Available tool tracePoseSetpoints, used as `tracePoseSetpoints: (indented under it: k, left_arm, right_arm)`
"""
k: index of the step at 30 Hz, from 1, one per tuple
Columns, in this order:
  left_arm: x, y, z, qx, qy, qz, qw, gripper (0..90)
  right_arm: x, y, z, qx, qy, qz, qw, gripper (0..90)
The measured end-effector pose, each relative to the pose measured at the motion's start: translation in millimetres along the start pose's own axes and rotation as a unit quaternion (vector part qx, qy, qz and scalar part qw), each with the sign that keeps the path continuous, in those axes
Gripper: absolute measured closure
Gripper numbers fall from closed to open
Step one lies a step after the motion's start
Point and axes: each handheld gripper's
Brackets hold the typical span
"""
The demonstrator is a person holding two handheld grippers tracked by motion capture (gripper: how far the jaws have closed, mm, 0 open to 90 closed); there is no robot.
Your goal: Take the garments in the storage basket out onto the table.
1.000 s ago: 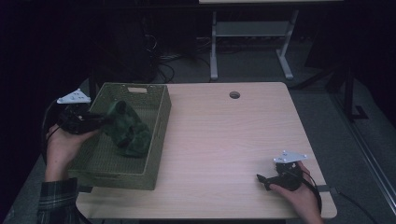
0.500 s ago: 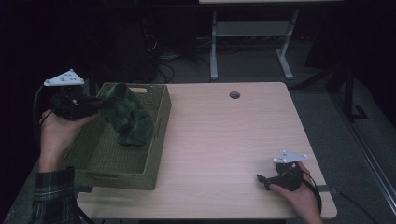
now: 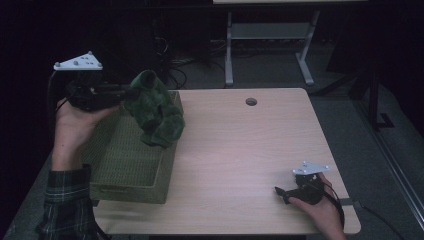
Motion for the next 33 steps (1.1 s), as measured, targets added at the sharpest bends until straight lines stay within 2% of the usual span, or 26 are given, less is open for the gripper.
tracePoseSetpoints:
  k: [1,3,8,9,17,22,25,33]
  left_arm:
    - [5.0,-3.3,2.8,-0.003,-0.001,-0.01,1.0,82.3]
    - [7.8,-5.1,3.9,-0.005,-0.003,-0.013,0.9999,82.3]
    - [21.6,-12.8,7.0,-0.013,-0.01,-0.039,0.9991,82.3]
    - [27.8,-15.9,7.5,-0.015,-0.011,-0.049,0.9986,82.3]
    - [52.4,-30.0,7.6,-0.015,-0.007,-0.079,0.9967,82.3]
    - [75.2,-44.2,4.6,-0.013,-0.003,-0.102,0.9947,82.2]
    - [88.8,-53.4,1.6,-0.014,-0.002,-0.12,0.9926,82.3]
    - [116.0,-78.7,-4.4,-0.005,0.0,-0.152,0.9884,82.2]
  right_arm:
    - [0.0,0.0,0.0,0.0,0.0,0.0,1.0,0.7]
    - [0.0,0.0,0.0,0.0,0.0,0.0,1.0,0.7]
    - [0.0,0.0,0.0,0.0,0.0,0.0,1.0,0.7]
    - [0.0,0.0,0.0,0.0,0.0,0.0,1.0,0.6]
    - [0.0,-0.1,0.0,0.0,0.0,0.0,1.0,0.7]
    - [0.0,0.0,0.0,0.0,0.0,0.0,1.0,0.7]
    - [0.0,0.0,0.0,0.0,0.0,0.0,1.0,0.6]
    - [-0.1,0.3,0.1,0.002,0.001,0.0,1.0,0.6]
Point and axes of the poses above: each handheld gripper's, and its own axes: x roughly forward along the jaws, z roughly out of its top, y roughly to its left, and after that the axes turned 13 degrees about -y, right-handed
